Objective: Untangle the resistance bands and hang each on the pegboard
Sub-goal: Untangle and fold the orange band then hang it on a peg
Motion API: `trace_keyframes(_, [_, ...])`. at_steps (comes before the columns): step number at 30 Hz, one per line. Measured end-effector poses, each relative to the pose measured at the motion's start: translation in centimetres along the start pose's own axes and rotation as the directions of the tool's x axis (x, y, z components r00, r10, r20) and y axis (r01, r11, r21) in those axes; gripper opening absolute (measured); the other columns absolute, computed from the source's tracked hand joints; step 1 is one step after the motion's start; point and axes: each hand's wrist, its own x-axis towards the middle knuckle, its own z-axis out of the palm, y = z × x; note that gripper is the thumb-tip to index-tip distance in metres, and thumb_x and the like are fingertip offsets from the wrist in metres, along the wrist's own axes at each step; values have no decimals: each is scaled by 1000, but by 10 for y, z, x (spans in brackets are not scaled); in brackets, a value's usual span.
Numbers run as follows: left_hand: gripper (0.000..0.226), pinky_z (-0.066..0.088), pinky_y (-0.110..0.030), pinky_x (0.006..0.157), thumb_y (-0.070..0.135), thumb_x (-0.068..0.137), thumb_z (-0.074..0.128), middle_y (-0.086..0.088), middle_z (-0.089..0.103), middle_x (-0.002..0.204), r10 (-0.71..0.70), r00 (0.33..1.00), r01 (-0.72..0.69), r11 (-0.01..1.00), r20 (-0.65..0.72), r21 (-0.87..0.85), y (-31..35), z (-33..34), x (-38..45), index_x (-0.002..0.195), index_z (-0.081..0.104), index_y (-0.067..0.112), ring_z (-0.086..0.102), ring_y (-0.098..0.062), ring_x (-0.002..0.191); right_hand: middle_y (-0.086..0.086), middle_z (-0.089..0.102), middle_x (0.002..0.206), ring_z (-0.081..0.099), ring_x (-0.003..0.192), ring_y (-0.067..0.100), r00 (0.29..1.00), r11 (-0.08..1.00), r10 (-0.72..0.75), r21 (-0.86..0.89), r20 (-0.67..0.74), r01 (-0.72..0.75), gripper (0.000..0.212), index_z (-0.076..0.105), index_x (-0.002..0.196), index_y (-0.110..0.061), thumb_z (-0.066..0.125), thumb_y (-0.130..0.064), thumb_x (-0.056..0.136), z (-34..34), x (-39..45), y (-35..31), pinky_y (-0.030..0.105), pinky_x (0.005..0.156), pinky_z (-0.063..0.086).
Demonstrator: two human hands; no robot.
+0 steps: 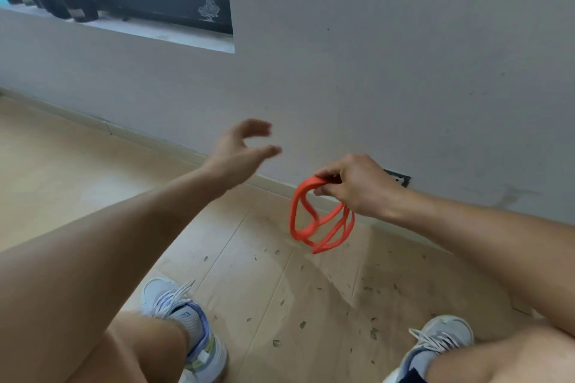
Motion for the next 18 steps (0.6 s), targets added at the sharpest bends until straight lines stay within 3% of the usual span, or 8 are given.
trace_keyframes(2, [62, 44, -18, 96, 38, 81, 84, 12, 66, 126, 10, 958, -43, 993, 285, 111, 10, 14, -9, 135, 55, 26, 60, 1, 109, -12, 80, 93, 68, 80, -1, 998, 999, -27, -23, 53, 28, 19, 82, 108, -28, 80, -26, 89, 0, -1, -3, 13, 72, 46])
trace_keyframes(5, [81, 49, -24, 90, 46, 69, 90, 7, 68, 121, -125, 879, 10, 970, 461, 244, 14, 35, -15, 132, 43, 25, 63, -8, 108, -12, 79, 87, 69, 76, 1, 995, 999, -35, -23, 94, 38, 17, 82, 105, -31, 81, -28, 88, -3, -2, -5, 17, 65, 51])
trace_keyframes(9, [60, 52, -30, 79, 42, 78, 86, 4, 76, 98, -107, 891, -24, 959, 441, 281, 14, 38, -12, 116, 44, 23, 71, -14, 89, -13, 78, 86, 72, 77, -4, 996, 995, 8, 98, 92, -17, 19, 69, 98, -30, 83, -25, 86, -5, -4, -8, 23, 78, 60])
trace_keyframes(13, [36, 60, -46, 87, 33, 84, 82, -3, 77, 88, -14, 866, -88, 980, 499, 180, 11, 32, -9, 101, 54, 18, 74, -18, 79, -9, 78, 83, 73, 75, 1, 995, 990, 16, 140, 102, -30, 27, 55, 92, -25, 82, -28, 87, -10, -5, -10, 30, 74, 61])
trace_keyframes(15, [31, 61, -42, 77, 29, 87, 80, -2, 74, 82, 24, 858, -116, 982, 513, 147, 11, 29, -10, 100, 56, 14, 68, -18, 70, -9, 79, 84, 75, 77, 3, 992, 982, 9, 188, 126, -32, 24, 58, 88, -23, 82, -25, 87, -11, -6, -10, 31, 76, 61])
trace_keyframes(18, [25, 46, -31, 60, 25, 90, 77, 4, 62, 69, 102, 871, -169, 981, 481, 98, 13, 26, -10, 97, 55, 15, 51, -11, 59, 0, 81, 90, 77, 86, 18, 988, 953, -24, 302, 151, -23, 31, 53, 87, -19, 84, -12, 85, -12, -7, -4, 42, 80, 62])
